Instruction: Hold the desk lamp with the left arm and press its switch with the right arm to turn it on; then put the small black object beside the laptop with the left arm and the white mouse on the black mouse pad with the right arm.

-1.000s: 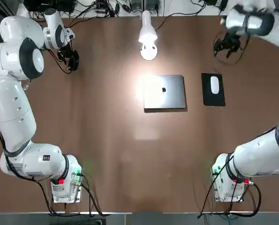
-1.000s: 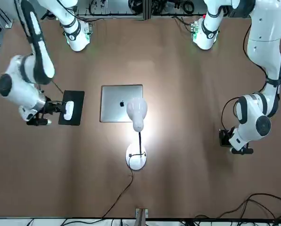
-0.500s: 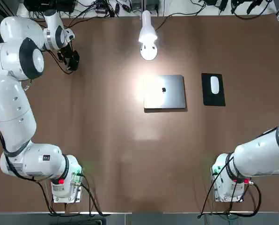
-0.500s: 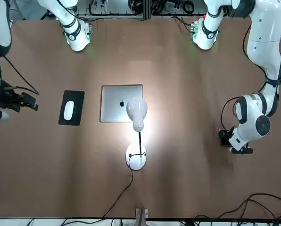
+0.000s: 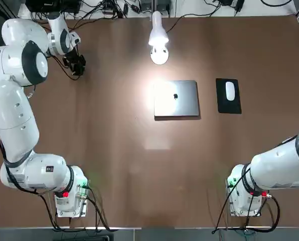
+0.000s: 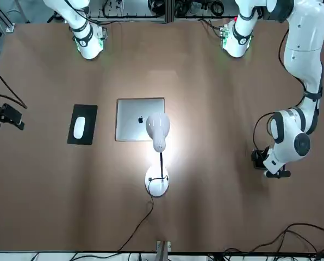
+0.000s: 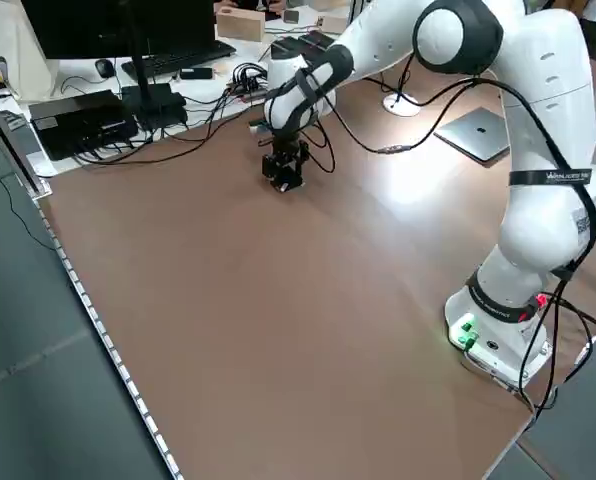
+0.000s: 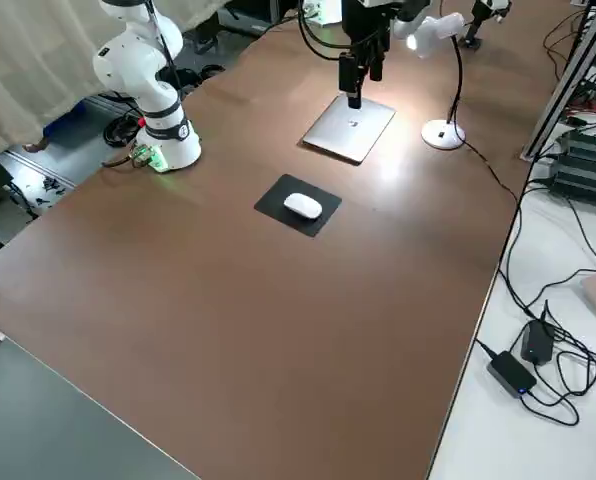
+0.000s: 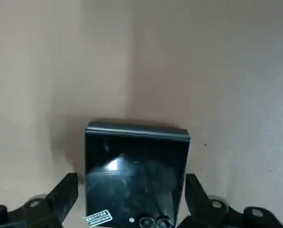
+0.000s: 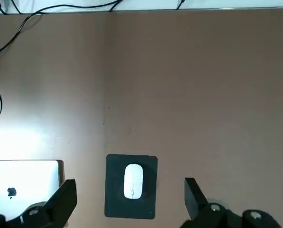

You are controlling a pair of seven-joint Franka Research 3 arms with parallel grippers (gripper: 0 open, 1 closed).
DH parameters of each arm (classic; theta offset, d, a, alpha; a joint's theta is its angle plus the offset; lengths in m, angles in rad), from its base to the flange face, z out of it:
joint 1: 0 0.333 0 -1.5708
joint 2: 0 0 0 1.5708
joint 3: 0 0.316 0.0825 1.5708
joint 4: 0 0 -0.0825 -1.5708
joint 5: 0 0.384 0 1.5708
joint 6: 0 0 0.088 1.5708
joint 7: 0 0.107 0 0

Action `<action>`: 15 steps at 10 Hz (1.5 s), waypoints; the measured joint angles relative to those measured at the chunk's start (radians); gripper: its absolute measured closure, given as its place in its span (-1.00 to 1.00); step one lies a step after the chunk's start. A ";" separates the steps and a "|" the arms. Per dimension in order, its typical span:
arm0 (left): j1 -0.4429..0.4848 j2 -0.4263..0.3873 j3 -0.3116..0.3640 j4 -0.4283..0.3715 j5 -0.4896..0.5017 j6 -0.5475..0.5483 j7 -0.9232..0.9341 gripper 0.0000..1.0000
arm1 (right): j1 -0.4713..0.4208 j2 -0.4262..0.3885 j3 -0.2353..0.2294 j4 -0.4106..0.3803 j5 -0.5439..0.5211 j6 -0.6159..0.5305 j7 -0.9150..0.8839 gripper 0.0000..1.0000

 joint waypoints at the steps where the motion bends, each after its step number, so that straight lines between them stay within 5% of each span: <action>1: 0.000 0.000 0.000 0.000 -0.003 0.001 0.000 -0.67 | -0.001 0.002 0.000 0.001 -0.001 -0.001 0.000 -1.00; 6: -0.031 -0.054 -0.029 -0.008 -0.003 -0.008 -0.074 -0.60 | -0.038 0.007 -0.001 0.002 -0.001 -0.004 0.000 -1.00; 9: -0.225 -0.167 -0.040 -0.115 -0.004 -0.031 -0.325 -0.60 | -0.036 0.008 0.004 0.003 -0.001 -0.007 0.000 -1.00; 12: -0.436 -0.199 -0.065 -0.175 -0.004 -0.031 -0.584 -0.60 | -0.037 0.011 0.003 0.003 -0.001 -0.008 0.000 -1.00; 15: -0.468 -0.198 -0.190 -0.188 -0.004 -0.023 -0.730 -0.60 | -0.041 0.013 0.003 0.003 -0.001 -0.010 0.000 -1.00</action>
